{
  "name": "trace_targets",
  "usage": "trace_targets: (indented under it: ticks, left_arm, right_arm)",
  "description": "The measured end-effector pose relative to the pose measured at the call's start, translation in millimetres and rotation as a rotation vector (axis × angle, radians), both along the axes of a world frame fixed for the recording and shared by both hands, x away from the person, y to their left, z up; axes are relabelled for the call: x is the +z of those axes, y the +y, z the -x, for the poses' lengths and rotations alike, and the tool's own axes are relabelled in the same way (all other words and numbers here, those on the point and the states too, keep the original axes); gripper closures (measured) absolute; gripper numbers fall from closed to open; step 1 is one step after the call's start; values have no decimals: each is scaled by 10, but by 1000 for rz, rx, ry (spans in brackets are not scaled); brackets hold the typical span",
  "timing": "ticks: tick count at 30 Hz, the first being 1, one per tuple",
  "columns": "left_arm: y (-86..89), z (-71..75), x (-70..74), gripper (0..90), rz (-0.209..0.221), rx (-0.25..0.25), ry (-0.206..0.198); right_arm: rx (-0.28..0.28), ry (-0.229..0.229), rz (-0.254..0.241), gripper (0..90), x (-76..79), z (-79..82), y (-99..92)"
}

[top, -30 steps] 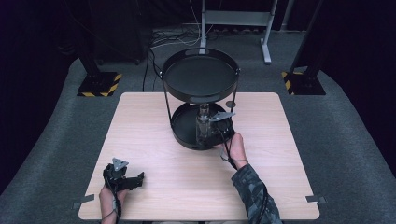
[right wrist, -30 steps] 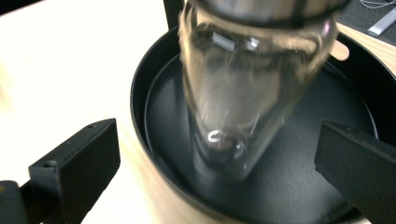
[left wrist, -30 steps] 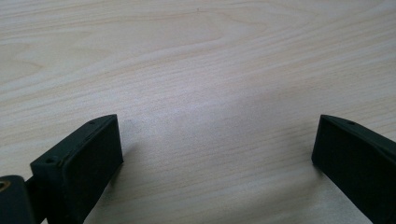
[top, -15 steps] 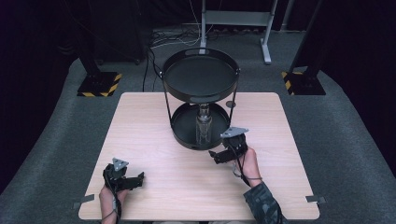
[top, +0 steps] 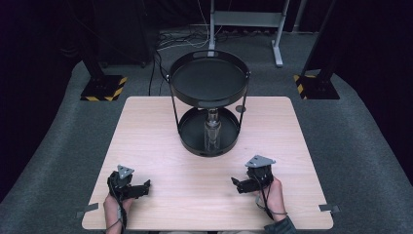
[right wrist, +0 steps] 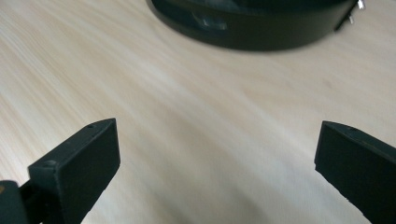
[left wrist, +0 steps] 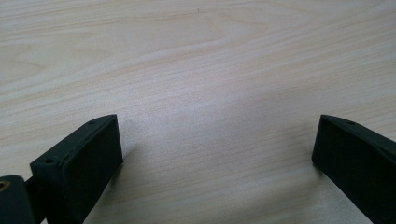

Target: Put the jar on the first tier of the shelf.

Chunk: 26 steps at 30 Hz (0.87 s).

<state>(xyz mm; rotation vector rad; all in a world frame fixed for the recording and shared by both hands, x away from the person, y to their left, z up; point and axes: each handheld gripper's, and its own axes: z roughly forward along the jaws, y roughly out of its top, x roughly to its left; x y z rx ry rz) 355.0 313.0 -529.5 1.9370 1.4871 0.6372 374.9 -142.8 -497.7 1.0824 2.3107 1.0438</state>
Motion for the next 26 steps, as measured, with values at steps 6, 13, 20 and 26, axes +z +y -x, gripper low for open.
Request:
trace_targets:
  ticks: [6, 13, 20, 26]
  left_arm:
    - [0, 0, 0, 13, 0, -1, 0]
    - [1, -1, 0, 13, 1, 0, 1]
    - [-1, 1, -1, 13, 0, 0, -2]
    - [-2, 1, -1, 13, -1, 0, -2]
  right_arm:
    - [-62, 19, -3, 0, -209, 192, -188]
    - [-78, 42, 15, 0, -297, 310, -289]
    - [-72, 68, 26, 0, -307, 299, -294]
    - [-58, 70, 26, 0, -308, 304, -302]
